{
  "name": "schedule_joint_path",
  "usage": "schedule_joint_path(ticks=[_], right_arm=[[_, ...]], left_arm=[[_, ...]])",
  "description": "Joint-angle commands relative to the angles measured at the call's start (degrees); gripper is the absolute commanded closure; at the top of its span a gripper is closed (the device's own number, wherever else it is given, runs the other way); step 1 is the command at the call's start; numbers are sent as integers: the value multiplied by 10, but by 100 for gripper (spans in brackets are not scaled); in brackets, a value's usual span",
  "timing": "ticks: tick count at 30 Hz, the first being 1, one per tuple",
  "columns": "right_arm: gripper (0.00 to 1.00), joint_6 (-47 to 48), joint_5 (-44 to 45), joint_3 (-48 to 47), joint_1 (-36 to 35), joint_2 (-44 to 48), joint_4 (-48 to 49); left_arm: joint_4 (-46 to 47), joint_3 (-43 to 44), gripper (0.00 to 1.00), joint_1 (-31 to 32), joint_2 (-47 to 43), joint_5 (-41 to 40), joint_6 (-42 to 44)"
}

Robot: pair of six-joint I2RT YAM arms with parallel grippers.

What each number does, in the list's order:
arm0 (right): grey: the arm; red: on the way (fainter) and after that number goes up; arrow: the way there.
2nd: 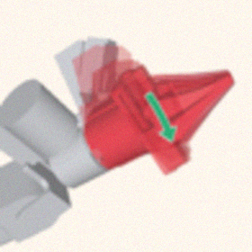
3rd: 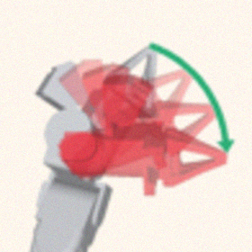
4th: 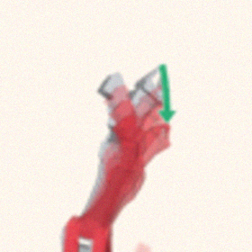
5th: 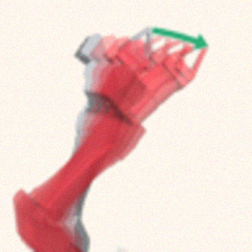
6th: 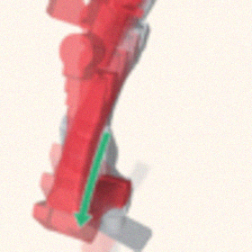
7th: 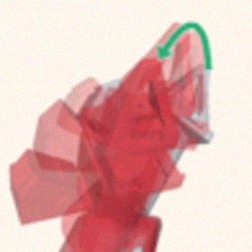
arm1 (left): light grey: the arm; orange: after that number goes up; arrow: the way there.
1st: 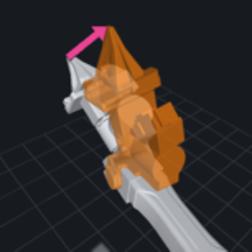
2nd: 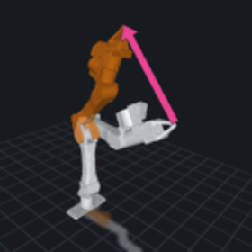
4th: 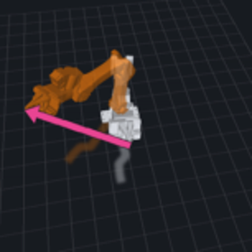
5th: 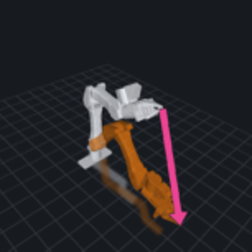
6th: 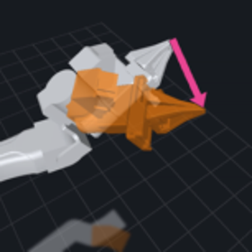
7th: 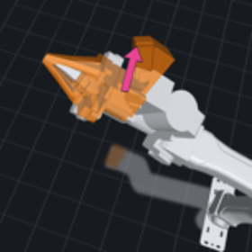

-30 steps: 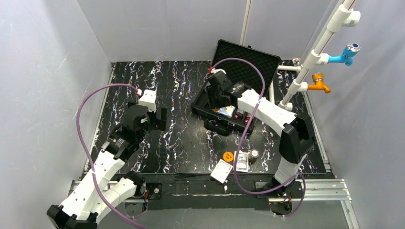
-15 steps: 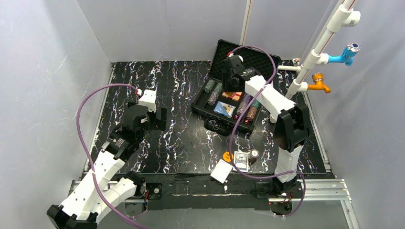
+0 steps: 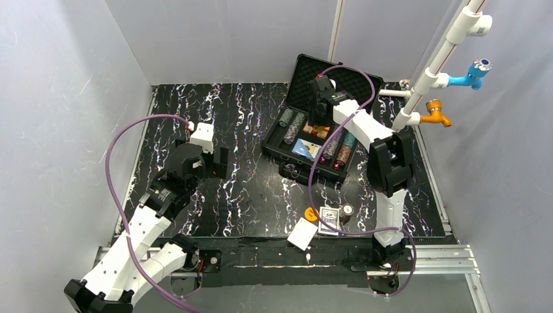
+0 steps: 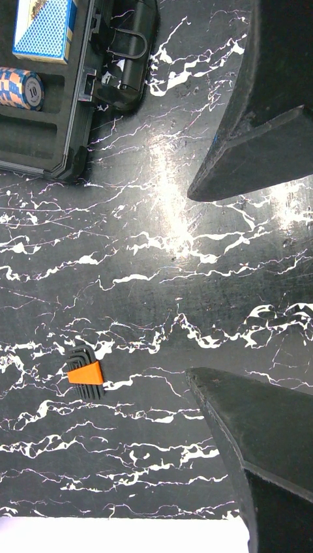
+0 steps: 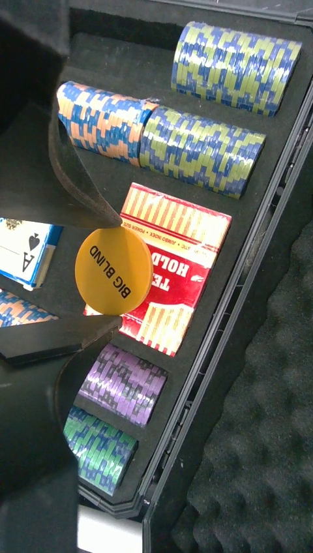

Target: Pack up texas hold em set

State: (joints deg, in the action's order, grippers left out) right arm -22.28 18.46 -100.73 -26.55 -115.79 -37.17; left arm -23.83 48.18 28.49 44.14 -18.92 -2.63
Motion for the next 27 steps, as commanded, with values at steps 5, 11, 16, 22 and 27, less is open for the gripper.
schedule_joint_path(ticks=[5,11,16,22,27], right_arm=[[49,-1,-8,-32,4,-24,25],[49,1,-6,-40,6,-40,28],[49,5,-2,-40,9,-46,36],[49,14,11,-50,10,-58,37],[47,15,3,-52,10,-65,38]], left_arm=[[6,-7,2,-3,1,-11,6],[7,-8,2,-3,2,-10,7],[8,-8,2,-2,1,-10,7],[8,-8,2,-3,2,-8,8],[9,-8,2,-2,3,-8,8]])
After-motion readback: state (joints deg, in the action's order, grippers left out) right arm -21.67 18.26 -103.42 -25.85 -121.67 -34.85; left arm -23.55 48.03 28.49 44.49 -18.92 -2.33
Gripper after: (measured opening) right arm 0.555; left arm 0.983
